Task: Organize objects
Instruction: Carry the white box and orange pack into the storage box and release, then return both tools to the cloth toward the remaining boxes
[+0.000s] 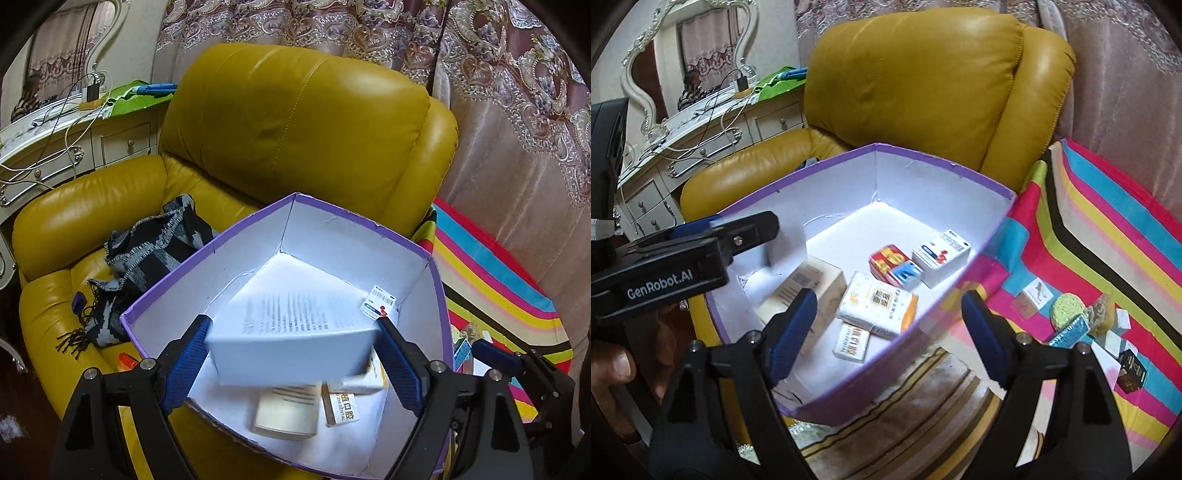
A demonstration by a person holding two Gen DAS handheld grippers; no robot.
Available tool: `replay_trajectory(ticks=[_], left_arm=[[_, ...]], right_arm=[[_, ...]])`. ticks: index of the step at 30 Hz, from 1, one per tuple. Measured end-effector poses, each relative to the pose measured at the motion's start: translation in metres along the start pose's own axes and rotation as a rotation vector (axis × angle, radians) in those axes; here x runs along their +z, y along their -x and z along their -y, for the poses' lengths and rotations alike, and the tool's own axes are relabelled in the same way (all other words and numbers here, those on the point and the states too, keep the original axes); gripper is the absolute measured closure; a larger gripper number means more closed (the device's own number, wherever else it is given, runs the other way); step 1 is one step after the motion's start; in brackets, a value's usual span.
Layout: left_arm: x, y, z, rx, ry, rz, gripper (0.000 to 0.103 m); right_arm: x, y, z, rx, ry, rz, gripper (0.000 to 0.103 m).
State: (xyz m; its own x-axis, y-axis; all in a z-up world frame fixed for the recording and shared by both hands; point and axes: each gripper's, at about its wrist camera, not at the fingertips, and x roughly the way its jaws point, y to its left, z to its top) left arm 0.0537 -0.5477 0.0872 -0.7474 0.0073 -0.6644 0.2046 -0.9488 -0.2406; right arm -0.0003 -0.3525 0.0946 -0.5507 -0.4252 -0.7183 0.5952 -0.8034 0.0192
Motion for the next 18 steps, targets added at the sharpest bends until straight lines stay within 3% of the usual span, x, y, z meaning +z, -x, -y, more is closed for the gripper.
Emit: replay_trajectory(ticks=[9,18], left_arm=[[-0.003,-0.003,0.011,-0.004,-0.03,-0.02,0.013],[-0.015,-0.014,0.055,-0.037,-0.144,-0.064,0.013]], right_arm=[[-0.013,0.01,0.039,-0.03,-0.102,0.0,0.017],[-0.034,0.016,0.083,-0.077,-0.203,-0.023,0.017]])
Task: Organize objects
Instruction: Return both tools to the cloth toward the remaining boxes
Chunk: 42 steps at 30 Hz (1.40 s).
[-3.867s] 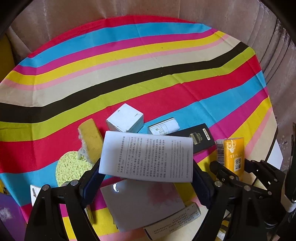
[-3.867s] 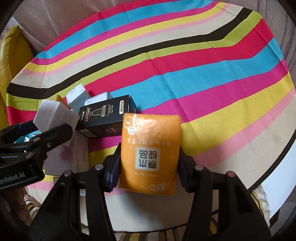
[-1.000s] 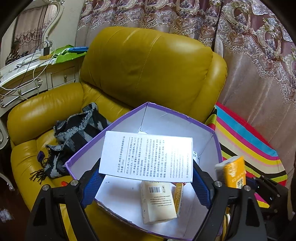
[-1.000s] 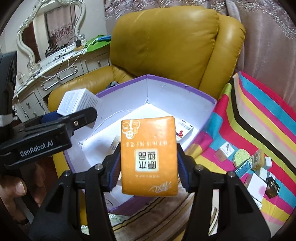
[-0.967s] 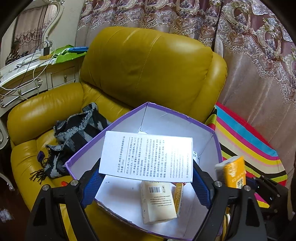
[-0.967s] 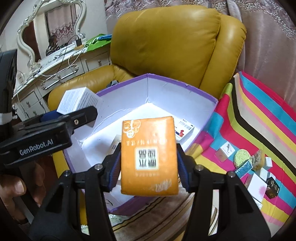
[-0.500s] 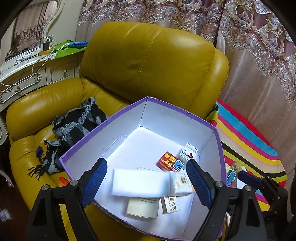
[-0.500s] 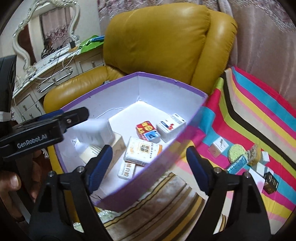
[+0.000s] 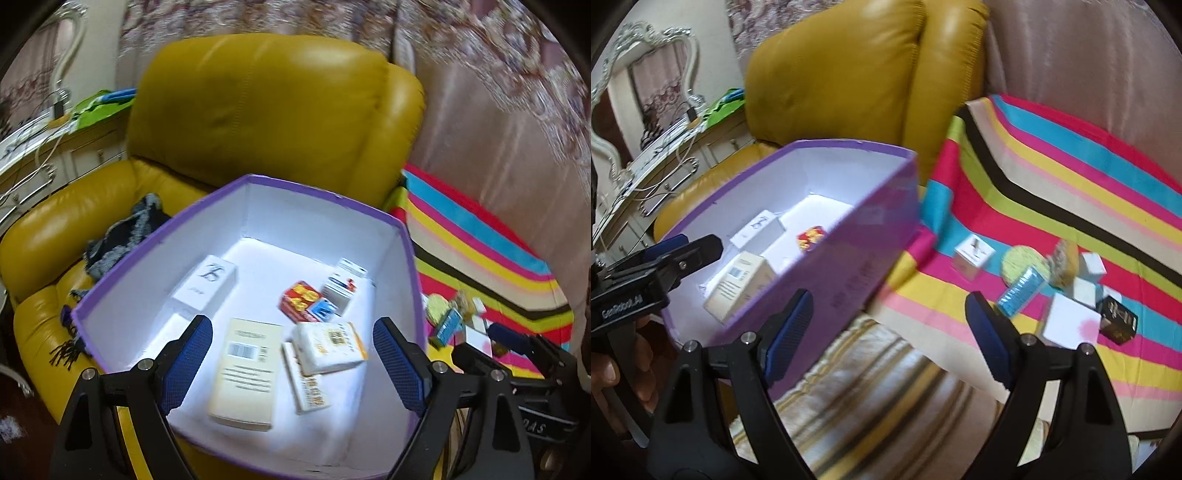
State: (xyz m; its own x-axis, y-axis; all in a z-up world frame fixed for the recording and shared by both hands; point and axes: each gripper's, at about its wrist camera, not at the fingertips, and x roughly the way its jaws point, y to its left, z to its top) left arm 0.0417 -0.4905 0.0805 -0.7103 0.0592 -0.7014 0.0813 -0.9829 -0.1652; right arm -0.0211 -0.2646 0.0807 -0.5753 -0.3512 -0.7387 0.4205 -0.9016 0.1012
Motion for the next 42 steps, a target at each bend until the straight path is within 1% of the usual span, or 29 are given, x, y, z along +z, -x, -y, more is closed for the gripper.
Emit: replay_trajectory(ticks=[3,6,7,8,10,11,13,15,18,20,23,26,29,34,38,42], left_arm=[[-0.002,-0.009,0.014,0.015,-0.041,-0.03,0.013],[-0.003,-0.023,0.032,0.071,-0.126,-0.085,0.014],[-0.004,-0.028,0.039,0.074,-0.162,-0.103,0.014],[-0.004,-0.031,0.042,0.071,-0.178,-0.115,0.016],[0.0,-0.033,0.043,0.045,-0.167,-0.134,0.018],[0.003,-0.029,0.04,0.015,-0.141,-0.123,0.018],[0.007,-0.021,0.04,-0.003,-0.121,-0.097,0.018],[0.009,-0.013,0.045,-0.011,-0.128,-0.073,0.018],[0.012,-0.002,0.06,-0.045,-0.153,-0.045,0.018],[0.014,0.0,0.071,-0.061,-0.165,-0.036,0.018],[0.015,0.001,0.088,-0.091,-0.186,-0.028,0.018],[0.011,0.0,0.109,-0.126,-0.221,-0.035,0.018],[0.005,-0.004,0.132,-0.152,-0.263,-0.054,0.018],[-0.004,-0.018,0.165,-0.191,-0.31,-0.101,0.018],[-0.011,-0.035,0.186,-0.202,-0.346,-0.141,0.018],[-0.016,-0.054,0.208,-0.208,-0.38,-0.18,0.018]], right_arm=[[-0.006,0.0,0.019,-0.017,-0.028,-0.008,0.016],[-0.013,0.001,0.037,-0.039,-0.062,-0.011,0.016],[-0.014,0.001,0.042,-0.042,-0.075,-0.013,0.016],[-0.016,0.001,0.047,-0.044,-0.088,-0.014,0.016],[-0.02,0.002,0.056,-0.049,-0.107,-0.019,0.016],[-0.022,0.002,0.059,-0.052,-0.11,-0.02,0.016],[-0.027,0.005,0.068,-0.067,-0.104,-0.017,0.016],[-0.032,0.006,0.08,-0.1,-0.107,-0.016,0.016],[-0.039,0.008,0.104,-0.124,-0.153,-0.026,0.016],[-0.045,0.011,0.124,-0.146,-0.201,-0.027,0.016],[-0.052,0.016,0.145,-0.197,-0.234,-0.021,0.016],[-0.06,0.021,0.169,-0.258,-0.268,-0.018,0.016],[-0.066,0.025,0.189,-0.289,-0.301,-0.018,0.016],[-0.076,0.027,0.216,-0.317,-0.348,-0.021,0.016],[-0.084,0.024,0.234,-0.326,-0.377,-0.034,0.016],[-0.092,0.023,0.256,-0.343,-0.438,-0.039,0.016]])
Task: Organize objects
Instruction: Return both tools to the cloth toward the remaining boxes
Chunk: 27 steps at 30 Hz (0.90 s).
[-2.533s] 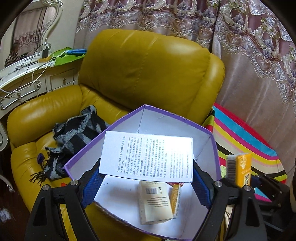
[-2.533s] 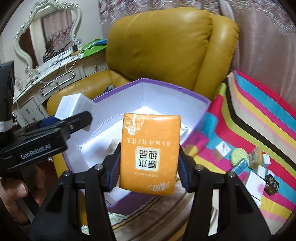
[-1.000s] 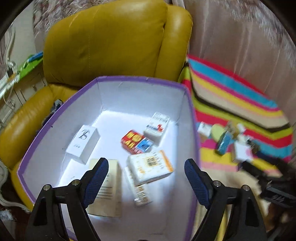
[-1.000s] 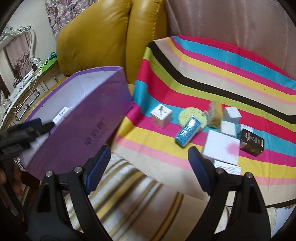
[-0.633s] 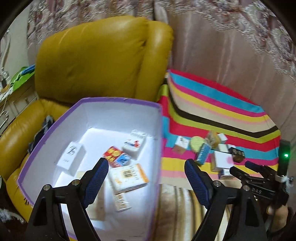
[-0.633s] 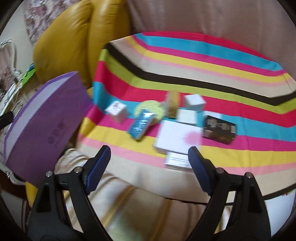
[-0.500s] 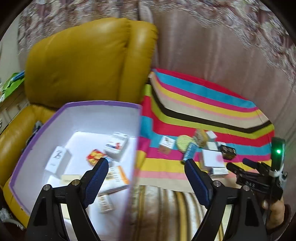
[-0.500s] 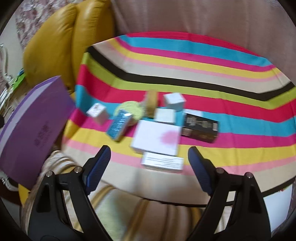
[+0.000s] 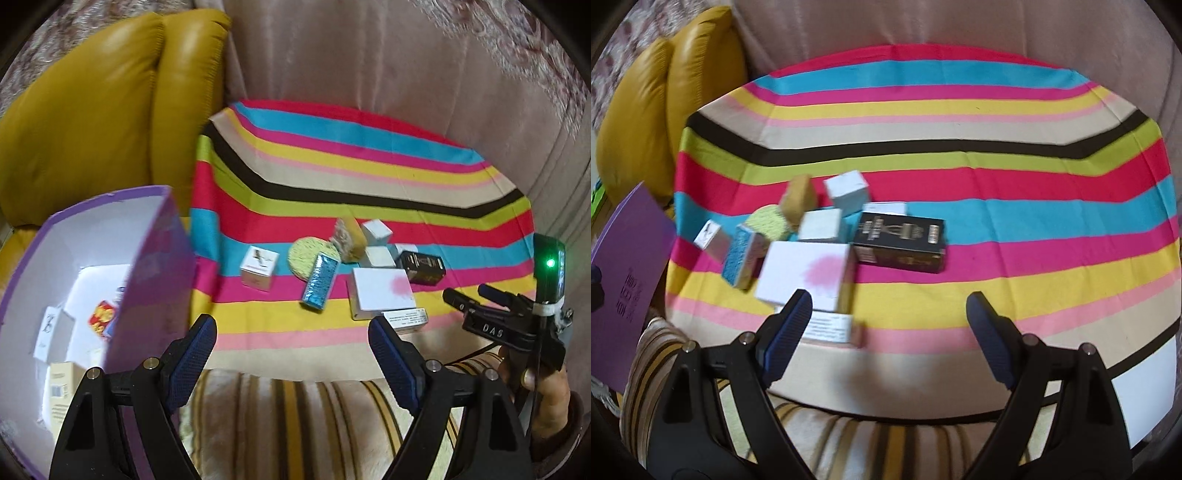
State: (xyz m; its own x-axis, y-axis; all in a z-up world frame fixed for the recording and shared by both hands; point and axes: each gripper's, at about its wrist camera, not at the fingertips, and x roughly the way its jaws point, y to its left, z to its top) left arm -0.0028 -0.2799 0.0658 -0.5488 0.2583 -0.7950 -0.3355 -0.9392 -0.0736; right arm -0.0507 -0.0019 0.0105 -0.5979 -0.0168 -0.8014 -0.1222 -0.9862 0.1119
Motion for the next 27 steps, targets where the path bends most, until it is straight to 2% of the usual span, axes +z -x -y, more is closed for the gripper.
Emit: replay_trajectory(ticks=[5,8,10,20,27], left_arm=[[0.009,-0.03,0.014,-0.008,-0.029,-0.046,0.018],[0.015,-0.052,0.02,-0.005,-0.042,-0.084,0.022],[0.017,-0.068,0.024,0.002,-0.054,-0.113,0.026],[0.021,-0.121,0.025,0.023,-0.078,-0.22,0.032],[0.029,-0.157,0.027,0.037,-0.107,-0.275,0.038]], right_arm=[[0.0,-0.011,0.019,0.007,-0.056,-0.039,0.016],[-0.002,-0.016,0.016,0.028,-0.046,-0.063,0.016],[-0.005,-0.018,0.009,0.046,-0.024,-0.079,0.016],[-0.021,-0.029,-0.039,0.101,0.086,-0.159,0.016],[-0.028,-0.04,-0.067,0.051,0.173,-0.206,0.015]])
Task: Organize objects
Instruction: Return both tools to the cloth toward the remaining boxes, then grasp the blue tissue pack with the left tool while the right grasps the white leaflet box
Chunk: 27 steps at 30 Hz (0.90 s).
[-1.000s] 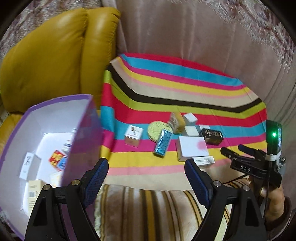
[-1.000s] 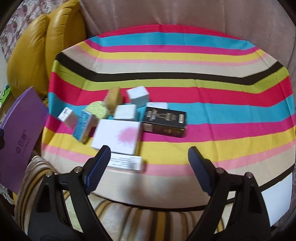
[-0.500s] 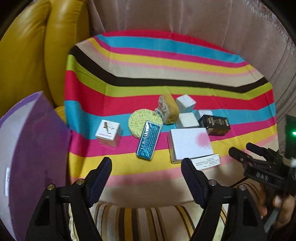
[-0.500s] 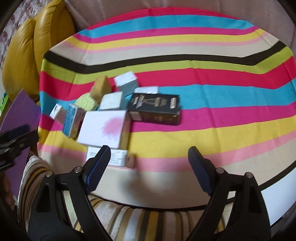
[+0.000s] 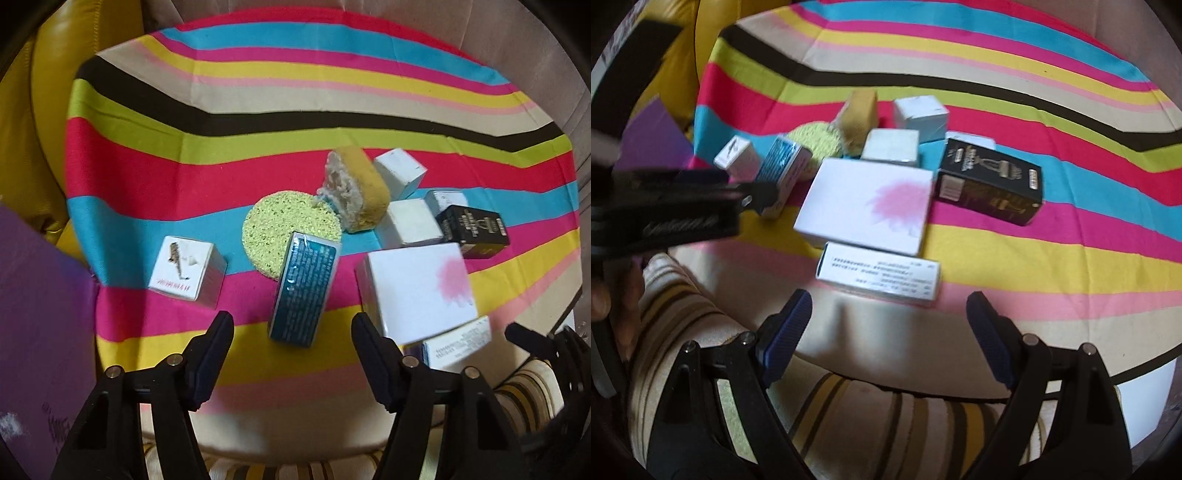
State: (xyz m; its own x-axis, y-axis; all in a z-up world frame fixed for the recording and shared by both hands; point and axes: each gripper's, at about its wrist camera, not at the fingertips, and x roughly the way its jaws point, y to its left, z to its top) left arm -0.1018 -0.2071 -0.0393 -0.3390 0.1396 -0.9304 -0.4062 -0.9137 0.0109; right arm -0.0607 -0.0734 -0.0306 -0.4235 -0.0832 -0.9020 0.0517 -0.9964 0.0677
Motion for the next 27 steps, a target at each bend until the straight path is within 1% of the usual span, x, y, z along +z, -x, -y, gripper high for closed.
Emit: replay_trajectory(ticks=[3,7,11,13,18,23,27], left_arm=[[0.003,-0.01,-0.001,-0.004,0.001,-0.014,0.039],[0.004,-0.02,-0.003,-0.014,0.004,-0.025,0.04],[0.004,-0.024,-0.005,-0.021,0.004,-0.027,0.043],[0.005,-0.027,-0.006,-0.024,0.009,-0.029,0.046],[0.007,-0.032,-0.008,-0.032,0.014,-0.037,0.058],[0.006,-0.036,-0.009,-0.046,0.026,-0.039,0.066],[0.005,-0.036,-0.01,-0.053,0.036,-0.03,0.067]], right_arm=[[0.001,-0.006,-0.006,-0.017,0.005,-0.02,0.015],[0.004,-0.014,-0.005,-0.037,-0.033,-0.039,0.015],[0.007,-0.018,-0.007,-0.06,-0.046,-0.041,0.015],[0.008,-0.021,-0.009,-0.069,-0.046,-0.049,0.015],[0.012,-0.032,-0.003,-0.073,-0.079,-0.068,0.015],[0.013,-0.039,-0.002,-0.086,-0.1,-0.078,0.015],[0.014,-0.041,0.003,-0.094,-0.116,-0.074,0.017]])
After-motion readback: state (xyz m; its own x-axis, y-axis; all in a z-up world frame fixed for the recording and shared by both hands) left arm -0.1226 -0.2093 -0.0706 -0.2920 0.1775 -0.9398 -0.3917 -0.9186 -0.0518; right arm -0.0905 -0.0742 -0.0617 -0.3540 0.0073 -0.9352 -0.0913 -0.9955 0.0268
